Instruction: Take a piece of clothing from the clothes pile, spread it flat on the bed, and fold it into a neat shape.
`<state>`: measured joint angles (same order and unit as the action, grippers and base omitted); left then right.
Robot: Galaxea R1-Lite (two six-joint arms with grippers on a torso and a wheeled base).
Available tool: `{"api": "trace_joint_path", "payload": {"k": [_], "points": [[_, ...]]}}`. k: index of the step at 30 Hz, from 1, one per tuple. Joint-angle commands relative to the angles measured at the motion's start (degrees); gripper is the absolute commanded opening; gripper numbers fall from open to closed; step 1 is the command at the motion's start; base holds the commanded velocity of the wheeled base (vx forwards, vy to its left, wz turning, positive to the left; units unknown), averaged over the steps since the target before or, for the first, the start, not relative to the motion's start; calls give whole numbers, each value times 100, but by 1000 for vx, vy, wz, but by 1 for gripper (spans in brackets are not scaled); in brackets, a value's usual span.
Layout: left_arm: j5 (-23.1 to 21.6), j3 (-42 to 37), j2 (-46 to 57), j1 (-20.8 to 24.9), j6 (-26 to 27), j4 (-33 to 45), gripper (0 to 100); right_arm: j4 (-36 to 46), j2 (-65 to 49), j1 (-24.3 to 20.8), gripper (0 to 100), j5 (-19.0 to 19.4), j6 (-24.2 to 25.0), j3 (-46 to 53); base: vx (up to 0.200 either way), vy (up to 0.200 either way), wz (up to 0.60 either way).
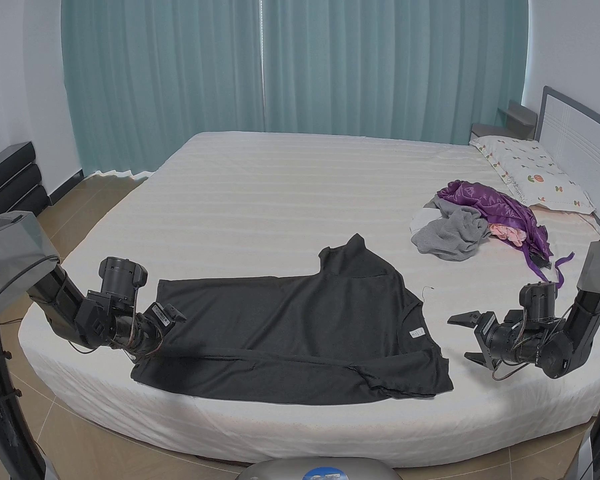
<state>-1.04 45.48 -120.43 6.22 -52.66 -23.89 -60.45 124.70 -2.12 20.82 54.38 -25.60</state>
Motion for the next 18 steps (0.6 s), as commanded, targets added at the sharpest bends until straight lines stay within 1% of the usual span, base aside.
{"api": "trace_joint_path", "payload": {"k": [1, 5, 10, 14, 18], "points": [[7, 22, -24, -68, -7, -1, 100, -2, 63, -43, 100, -8, -15, 2, 200, 0, 0], [-2, -22, -24, -59, 19, -10, 100, -2, 99, -78, 100, -43, -24, 11, 200, 0, 0], [-2, -83, -16, -86, 98, 25, 100, -10, 90, -113, 100, -43, -42, 73, 0, 0, 0], [7, -189, -33, -279, 582, 43, 100, -10, 107, -139, 100, -52, -42, 73, 0, 0, 0], [95, -119, -393, -349, 670, 25, 100, -10, 125, -175, 100, -52, -42, 90, 0, 0, 0]]}}
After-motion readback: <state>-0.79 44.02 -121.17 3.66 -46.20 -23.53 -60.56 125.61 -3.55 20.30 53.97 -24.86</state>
